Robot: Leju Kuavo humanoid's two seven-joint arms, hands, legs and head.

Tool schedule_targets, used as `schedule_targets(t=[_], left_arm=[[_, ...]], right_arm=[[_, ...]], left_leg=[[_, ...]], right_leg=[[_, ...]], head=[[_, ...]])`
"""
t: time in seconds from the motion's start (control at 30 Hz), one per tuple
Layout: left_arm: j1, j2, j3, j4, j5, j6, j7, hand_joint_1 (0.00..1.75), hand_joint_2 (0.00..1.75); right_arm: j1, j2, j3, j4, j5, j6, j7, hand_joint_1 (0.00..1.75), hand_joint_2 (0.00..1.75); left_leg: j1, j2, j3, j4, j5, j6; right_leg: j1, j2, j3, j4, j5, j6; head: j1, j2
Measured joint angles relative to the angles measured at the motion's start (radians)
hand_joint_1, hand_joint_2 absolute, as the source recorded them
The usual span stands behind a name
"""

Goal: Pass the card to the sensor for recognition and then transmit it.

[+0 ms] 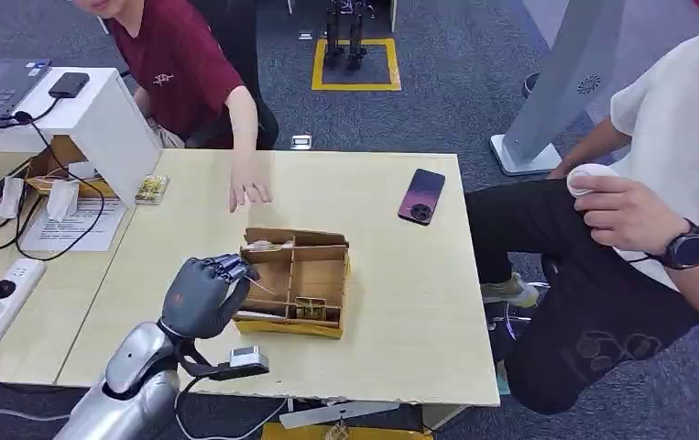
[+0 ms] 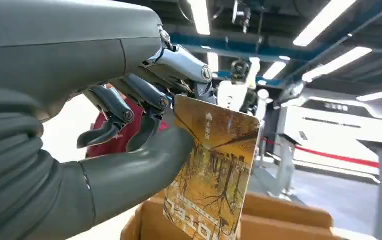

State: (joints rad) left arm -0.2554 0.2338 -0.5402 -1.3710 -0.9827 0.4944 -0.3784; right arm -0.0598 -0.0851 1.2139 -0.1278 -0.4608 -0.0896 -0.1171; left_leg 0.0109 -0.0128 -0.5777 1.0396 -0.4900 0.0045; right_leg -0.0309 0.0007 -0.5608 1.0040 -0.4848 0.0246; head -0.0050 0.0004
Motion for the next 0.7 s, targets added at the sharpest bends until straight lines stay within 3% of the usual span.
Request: schedule_targets(t=[0.13,0.37,0.7], left_arm=[[-0.056,-0.009,0.013,0.033,-0.058,0.035,0.088,1.75,1.75],[-0.185,-0.044,0.066,0.162,-0.125,0.06,0.177,1.75,1.75],[-0.27,-0.084,0.128,0.328,-0.127,0.097,0.202,1.75,1.75]], right_arm=[[-0.003,0.0,0.011,0.0,0.001,-0.002,0.0,0.0,0.0],[-0.007,0.0,0.023,0.0,0.006,-0.003,0.0,0.0,0.0],[-0.009,0.0,0.041,0.0,0.003,0.003,0.005,0.0,0.0]], left_leg=[[0.0,0.0,0.0,0.0,0.001,0.0],[0.0,-0.001,0.0,0.0,0.002,0.0],[0.0,0.0,0.0,0.0,0.002,0.0]], right_leg=[[0.0,0.0,0.0,0.0,0.001,0.001],[0.0,0.0,0.0,0.0,0.002,0.001],[0.0,0.0,0.0,0.0,0.002,0.001]], head=[[0.0,0.0],[0.0,0.0],[0.0,0.0]])
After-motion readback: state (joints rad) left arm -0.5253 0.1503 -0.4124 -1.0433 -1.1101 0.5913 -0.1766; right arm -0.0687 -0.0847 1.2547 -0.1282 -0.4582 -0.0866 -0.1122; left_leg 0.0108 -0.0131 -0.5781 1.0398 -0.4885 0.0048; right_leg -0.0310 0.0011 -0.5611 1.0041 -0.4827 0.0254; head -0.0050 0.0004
